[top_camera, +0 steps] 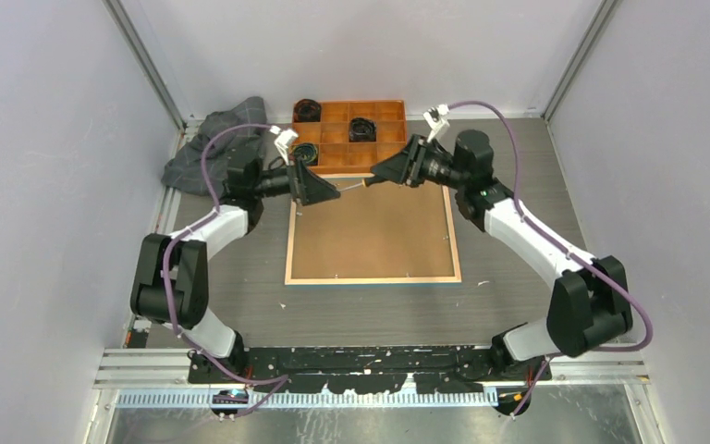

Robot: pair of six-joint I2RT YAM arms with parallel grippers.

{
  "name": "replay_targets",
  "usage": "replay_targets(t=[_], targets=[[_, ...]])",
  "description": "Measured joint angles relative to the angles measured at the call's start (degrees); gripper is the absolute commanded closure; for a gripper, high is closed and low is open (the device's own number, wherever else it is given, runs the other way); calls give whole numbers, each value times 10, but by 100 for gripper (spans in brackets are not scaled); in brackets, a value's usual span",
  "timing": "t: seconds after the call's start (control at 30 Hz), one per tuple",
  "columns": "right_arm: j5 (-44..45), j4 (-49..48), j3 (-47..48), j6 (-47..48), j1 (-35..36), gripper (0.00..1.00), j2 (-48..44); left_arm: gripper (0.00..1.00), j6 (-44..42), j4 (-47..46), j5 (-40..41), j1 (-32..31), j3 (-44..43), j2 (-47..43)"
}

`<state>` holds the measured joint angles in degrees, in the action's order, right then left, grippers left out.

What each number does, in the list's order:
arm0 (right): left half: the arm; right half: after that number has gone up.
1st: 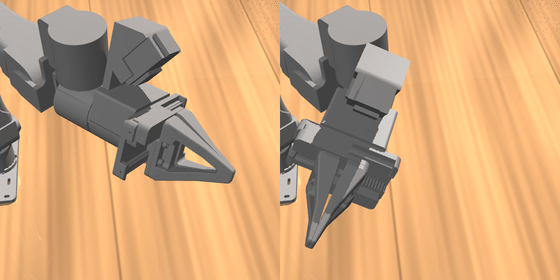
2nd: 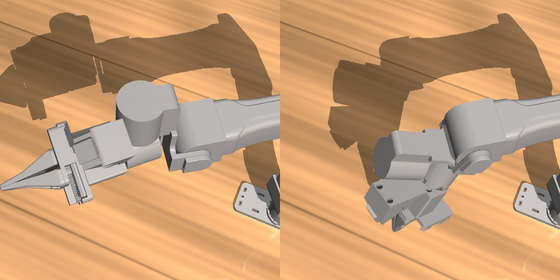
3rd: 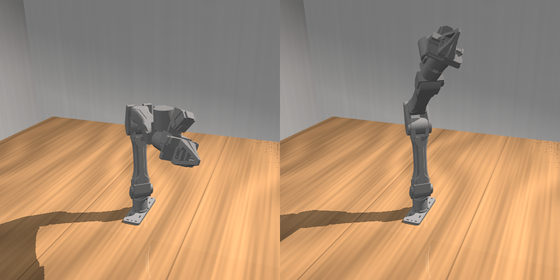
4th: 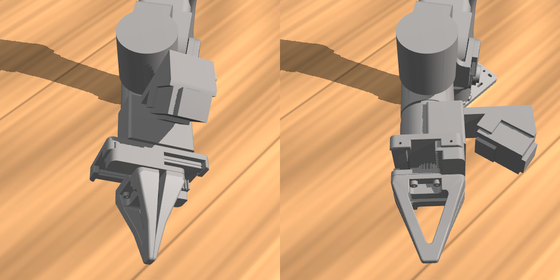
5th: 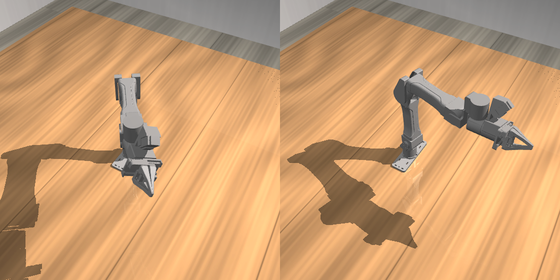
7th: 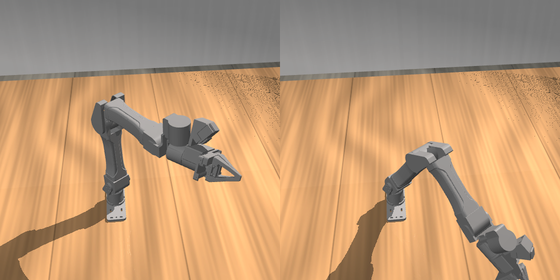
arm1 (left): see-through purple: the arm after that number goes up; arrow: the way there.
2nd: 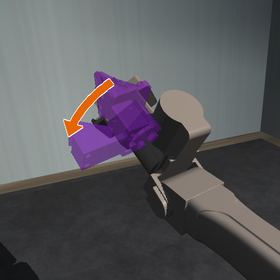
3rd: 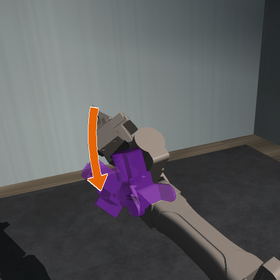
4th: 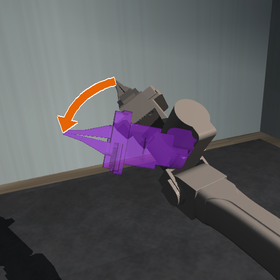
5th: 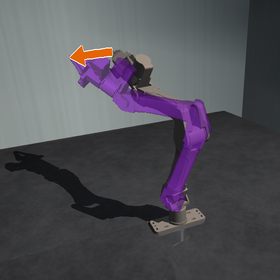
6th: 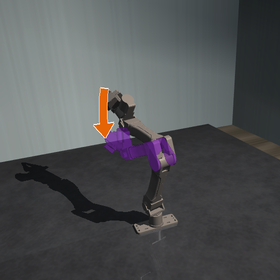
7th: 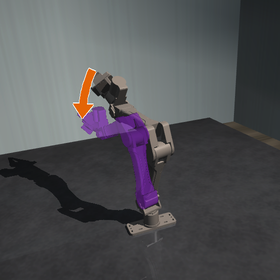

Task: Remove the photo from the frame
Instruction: Adjust the screwdriver, then release the photo frame item from the photo frame.

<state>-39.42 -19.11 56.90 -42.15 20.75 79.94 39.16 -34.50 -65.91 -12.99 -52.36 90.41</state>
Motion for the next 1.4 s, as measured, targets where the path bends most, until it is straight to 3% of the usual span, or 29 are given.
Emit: replay_targets(t=[0.1, 0.13, 0.27, 0.53, 0.8, 1.07, 1.27, 1.4], targets=[[34, 105, 94, 28, 17, 99, 43, 18, 14, 11, 26, 57, 0, 10], [45, 138, 132, 38, 21, 99, 65, 3, 16, 15, 35, 78, 0, 11], [83, 280, 288, 67, 29, 99, 158, 1, 2, 47, 78, 161, -3, 11], [143, 484, 530, 91, 47, 99, 349, 13, -153, 232, 233, 171, -25, 3], [160, 600, 714, 88, 72, 99, 519, 19, -254, 313, 356, 145, -45, 40], [175, 634, 782, 73, 82, 99, 588, 28, -307, 372, 442, 84, -91, 110], [169, 624, 832, 42, 83, 99, 618, 42, -308, 419, 471, 83, -151, 159], [165, 614, 842, 21, 83, 99, 632, 44, -306, 459, 488, 84, -194, 189]])
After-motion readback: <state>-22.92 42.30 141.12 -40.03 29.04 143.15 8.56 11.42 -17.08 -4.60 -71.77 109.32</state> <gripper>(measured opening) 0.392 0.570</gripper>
